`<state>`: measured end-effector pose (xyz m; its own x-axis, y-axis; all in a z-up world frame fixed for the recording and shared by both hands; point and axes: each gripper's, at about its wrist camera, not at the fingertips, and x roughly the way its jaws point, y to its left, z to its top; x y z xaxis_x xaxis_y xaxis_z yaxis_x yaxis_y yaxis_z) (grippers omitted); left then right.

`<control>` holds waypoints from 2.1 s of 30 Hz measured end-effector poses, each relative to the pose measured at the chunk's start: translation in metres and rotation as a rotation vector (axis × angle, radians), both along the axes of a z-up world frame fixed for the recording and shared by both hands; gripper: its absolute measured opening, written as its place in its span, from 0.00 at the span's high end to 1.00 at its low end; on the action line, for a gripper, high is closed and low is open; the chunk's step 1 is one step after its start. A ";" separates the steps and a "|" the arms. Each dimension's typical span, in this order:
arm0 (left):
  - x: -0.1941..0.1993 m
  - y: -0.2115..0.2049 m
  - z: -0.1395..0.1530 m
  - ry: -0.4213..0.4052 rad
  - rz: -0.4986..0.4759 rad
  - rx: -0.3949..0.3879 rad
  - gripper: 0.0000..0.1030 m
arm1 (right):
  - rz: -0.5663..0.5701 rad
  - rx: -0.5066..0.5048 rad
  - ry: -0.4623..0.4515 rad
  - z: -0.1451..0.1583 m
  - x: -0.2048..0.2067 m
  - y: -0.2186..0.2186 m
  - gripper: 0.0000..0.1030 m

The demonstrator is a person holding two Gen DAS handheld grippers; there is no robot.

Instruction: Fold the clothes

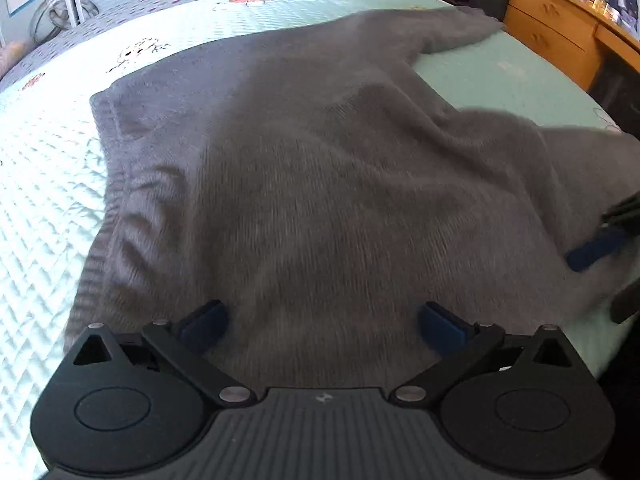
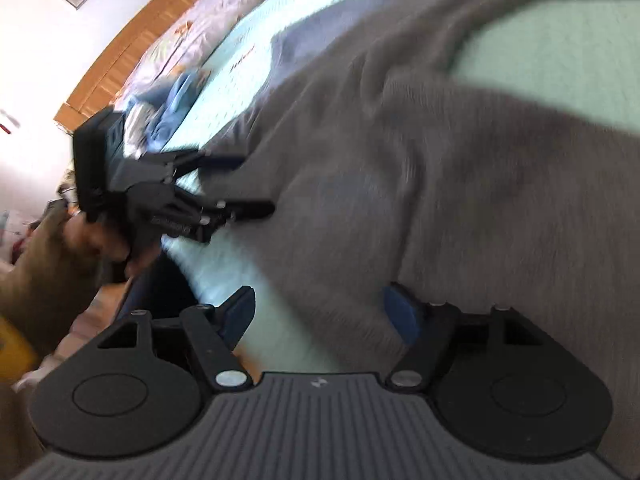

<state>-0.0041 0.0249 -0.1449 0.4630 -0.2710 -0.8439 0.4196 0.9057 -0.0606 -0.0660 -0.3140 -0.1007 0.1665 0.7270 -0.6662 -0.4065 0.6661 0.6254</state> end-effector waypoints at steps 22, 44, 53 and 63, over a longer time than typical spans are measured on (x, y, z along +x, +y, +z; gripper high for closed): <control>-0.014 -0.048 0.005 -0.049 -0.017 -0.076 0.01 | -0.451 0.363 -0.111 -0.008 -0.023 -0.058 0.27; -0.041 -0.099 0.038 -0.103 -0.014 -0.231 0.01 | -0.410 -0.183 -0.165 -0.015 -0.017 -0.015 0.61; -0.065 -0.112 0.016 -0.096 -0.038 -0.092 0.01 | -0.384 -0.233 -0.121 -0.025 -0.065 -0.052 0.64; -0.029 -0.183 0.028 -0.175 -0.183 -0.060 0.01 | -0.625 -0.073 -0.303 -0.011 -0.056 -0.077 0.44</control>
